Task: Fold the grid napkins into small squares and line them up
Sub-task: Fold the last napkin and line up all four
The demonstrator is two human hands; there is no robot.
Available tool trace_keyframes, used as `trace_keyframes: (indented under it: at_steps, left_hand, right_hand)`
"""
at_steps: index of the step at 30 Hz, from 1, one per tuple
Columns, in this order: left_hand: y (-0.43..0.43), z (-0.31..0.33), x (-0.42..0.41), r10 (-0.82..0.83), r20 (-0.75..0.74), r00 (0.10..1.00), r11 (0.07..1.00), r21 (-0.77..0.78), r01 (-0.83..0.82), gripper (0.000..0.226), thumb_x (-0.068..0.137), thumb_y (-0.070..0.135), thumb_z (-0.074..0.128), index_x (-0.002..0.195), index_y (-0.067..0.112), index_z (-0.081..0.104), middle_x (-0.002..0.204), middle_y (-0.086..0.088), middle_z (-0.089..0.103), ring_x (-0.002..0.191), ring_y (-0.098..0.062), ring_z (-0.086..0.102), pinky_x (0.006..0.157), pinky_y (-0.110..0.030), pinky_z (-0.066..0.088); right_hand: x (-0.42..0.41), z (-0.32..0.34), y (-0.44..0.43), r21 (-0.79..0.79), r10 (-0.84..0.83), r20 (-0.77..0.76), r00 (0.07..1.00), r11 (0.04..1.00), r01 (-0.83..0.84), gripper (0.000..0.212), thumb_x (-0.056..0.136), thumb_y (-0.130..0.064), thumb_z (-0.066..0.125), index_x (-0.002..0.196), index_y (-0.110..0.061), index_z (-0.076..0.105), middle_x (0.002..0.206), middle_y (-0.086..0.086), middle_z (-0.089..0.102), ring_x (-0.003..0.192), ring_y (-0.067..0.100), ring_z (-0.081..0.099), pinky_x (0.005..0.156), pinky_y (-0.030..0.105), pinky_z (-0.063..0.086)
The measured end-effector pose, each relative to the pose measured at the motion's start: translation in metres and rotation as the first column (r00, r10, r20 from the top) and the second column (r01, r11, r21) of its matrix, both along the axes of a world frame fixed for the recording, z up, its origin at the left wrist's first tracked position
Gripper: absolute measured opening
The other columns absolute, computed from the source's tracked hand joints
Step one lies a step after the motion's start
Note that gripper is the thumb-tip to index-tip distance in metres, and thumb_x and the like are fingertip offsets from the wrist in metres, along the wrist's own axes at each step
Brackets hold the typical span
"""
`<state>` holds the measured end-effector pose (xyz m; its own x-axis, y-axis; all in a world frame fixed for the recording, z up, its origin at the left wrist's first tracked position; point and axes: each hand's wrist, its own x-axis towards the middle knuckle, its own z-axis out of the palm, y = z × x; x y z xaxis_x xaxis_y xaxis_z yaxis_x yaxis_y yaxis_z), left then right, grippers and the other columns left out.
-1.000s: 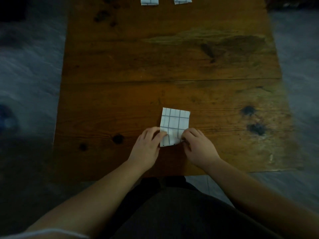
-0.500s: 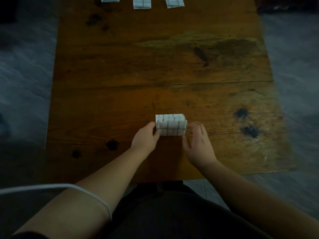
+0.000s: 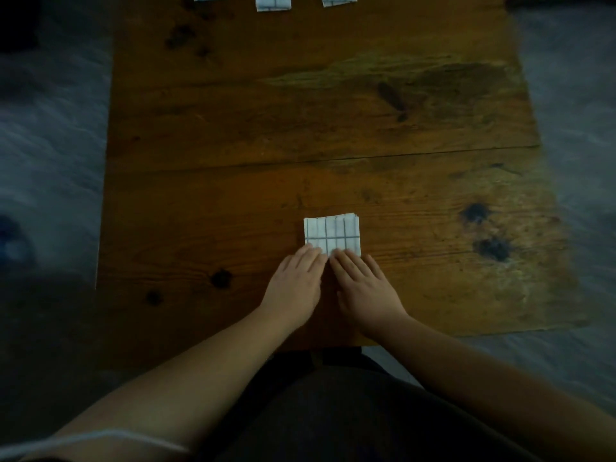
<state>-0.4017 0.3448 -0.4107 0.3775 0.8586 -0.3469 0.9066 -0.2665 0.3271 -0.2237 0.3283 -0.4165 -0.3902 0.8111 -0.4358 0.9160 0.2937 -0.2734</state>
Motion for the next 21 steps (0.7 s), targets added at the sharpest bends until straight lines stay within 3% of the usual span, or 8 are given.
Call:
trace_keyframes:
  at_steps: [2, 4, 13, 21]
  left_hand:
    - [-0.008, -0.006, -0.001, -0.051, -0.058, 0.997, 0.997, -0.065, 0.048, 0.061, 0.107, 0.034, 0.038, 0.16, 0.02, 0.013, 0.169, -0.002, 0.007, 0.156, -0.017, -0.002, 0.127, -0.042, 0.008]
    - [-0.01, -0.01, 0.0, -0.07, -0.101, 0.992, 0.995, -0.084, 0.062, 0.064, 0.107, 0.038, 0.035, 0.161, 0.019, 0.007, 0.17, -0.003, 0.0, 0.155, -0.016, -0.008, 0.127, -0.043, 0.003]
    - [-0.003, -0.019, -0.014, -0.149, -0.146, 0.978, 0.987, -0.076, 0.139, 0.063, 0.107, 0.044, 0.023, 0.161, 0.023, -0.001, 0.17, 0.002, -0.004, 0.155, -0.013, -0.009, 0.126, -0.045, -0.002]
    - [-0.005, -0.009, 0.002, -0.107, -0.139, 0.984, 0.993, -0.055, 0.101, 0.065, 0.107, 0.043, 0.028, 0.161, 0.02, 0.001, 0.17, -0.002, -0.005, 0.155, -0.016, -0.011, 0.126, -0.044, -0.003]
  right_hand:
    - [0.0, -0.002, -0.002, 0.021, -0.022, -0.006, 1.0, 1.0, 0.023, 0.064, 0.105, -0.036, 0.032, 0.162, -0.024, 0.004, 0.17, -0.002, -0.001, 0.154, 0.013, -0.011, 0.124, 0.042, -0.009]
    - [0.002, -0.004, 0.0, 0.034, -0.061, -0.008, 0.998, 0.998, 0.061, 0.065, 0.105, -0.036, 0.034, 0.162, -0.023, 0.007, 0.17, -0.002, 0.003, 0.155, 0.014, -0.007, 0.125, 0.044, -0.005]
    - [0.019, -0.008, 0.006, 0.008, -0.067, 0.017, 0.998, 0.998, 0.067, 0.064, 0.106, -0.039, 0.03, 0.162, -0.022, 0.005, 0.17, -0.002, 0.0, 0.155, 0.012, -0.007, 0.126, 0.041, -0.003]
    - [0.0, -0.004, 0.0, 0.051, -0.07, 0.028, 0.997, 0.996, 0.069, 0.065, 0.106, -0.037, 0.03, 0.161, -0.021, 0.0, 0.167, -0.001, -0.01, 0.153, 0.014, -0.014, 0.124, 0.04, -0.009]
